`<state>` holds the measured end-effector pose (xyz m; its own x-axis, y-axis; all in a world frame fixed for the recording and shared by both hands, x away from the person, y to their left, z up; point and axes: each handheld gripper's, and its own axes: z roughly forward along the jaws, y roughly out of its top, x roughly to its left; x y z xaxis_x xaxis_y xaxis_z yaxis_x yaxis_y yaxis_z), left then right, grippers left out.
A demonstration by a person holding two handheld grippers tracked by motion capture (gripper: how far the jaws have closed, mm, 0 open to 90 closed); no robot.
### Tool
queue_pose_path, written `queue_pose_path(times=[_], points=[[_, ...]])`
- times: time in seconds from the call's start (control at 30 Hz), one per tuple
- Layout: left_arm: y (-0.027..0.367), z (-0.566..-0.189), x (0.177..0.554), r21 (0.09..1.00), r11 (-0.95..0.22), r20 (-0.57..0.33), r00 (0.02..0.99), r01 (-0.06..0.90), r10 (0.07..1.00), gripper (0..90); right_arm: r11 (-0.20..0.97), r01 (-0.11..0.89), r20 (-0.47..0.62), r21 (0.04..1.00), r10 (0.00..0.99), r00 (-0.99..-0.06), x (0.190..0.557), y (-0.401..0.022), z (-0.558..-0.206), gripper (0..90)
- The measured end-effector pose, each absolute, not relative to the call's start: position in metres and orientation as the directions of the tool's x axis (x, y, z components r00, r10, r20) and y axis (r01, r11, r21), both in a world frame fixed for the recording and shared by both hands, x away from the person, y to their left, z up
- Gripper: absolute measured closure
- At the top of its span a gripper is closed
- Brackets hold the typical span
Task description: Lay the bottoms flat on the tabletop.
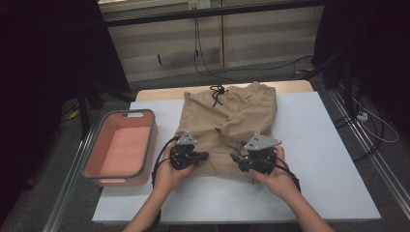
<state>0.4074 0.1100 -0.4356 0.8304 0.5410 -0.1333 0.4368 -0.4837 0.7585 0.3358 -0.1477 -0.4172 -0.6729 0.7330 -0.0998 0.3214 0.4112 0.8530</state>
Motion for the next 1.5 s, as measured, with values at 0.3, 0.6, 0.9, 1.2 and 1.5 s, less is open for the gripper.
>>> queue_pose_path(times=[0.3, 0.6, 0.9, 1.2, 1.5], points=[[0.110, -0.451, 0.427, 0.756, -0.462, -0.111, 0.787, 0.463, 0.607, 90.0, 0.482, 0.288, -0.118, 0.827, 0.652, -0.749, 0.328, -0.120, -0.426, 51.8], [0.112, -0.457, 0.431, 0.754, -0.454, -0.116, 0.777, 0.475, 0.619, 89.6, 0.485, 0.377, -0.101, 0.789, 0.708, -0.699, 0.361, -0.126, -0.447, 76.3], [0.115, -0.459, 0.432, 0.753, -0.474, -0.080, 0.779, 0.456, 0.622, 87.4, 0.341, 0.474, 0.016, 0.812, 0.798, -0.602, 0.373, -0.149, -0.447, 75.9], [0.114, -0.459, 0.430, 0.740, -0.484, -0.084, 0.779, 0.466, 0.621, 86.3, 0.253, 0.446, 0.057, 0.859, 0.817, -0.574, 0.383, -0.169, -0.439, 88.1], [0.118, -0.448, 0.427, 0.762, -0.424, -0.137, 0.762, 0.489, 0.632, 65.8, 0.304, 0.546, 0.035, 0.781, 0.851, -0.523, 0.406, -0.175, -0.462, 90.0]])
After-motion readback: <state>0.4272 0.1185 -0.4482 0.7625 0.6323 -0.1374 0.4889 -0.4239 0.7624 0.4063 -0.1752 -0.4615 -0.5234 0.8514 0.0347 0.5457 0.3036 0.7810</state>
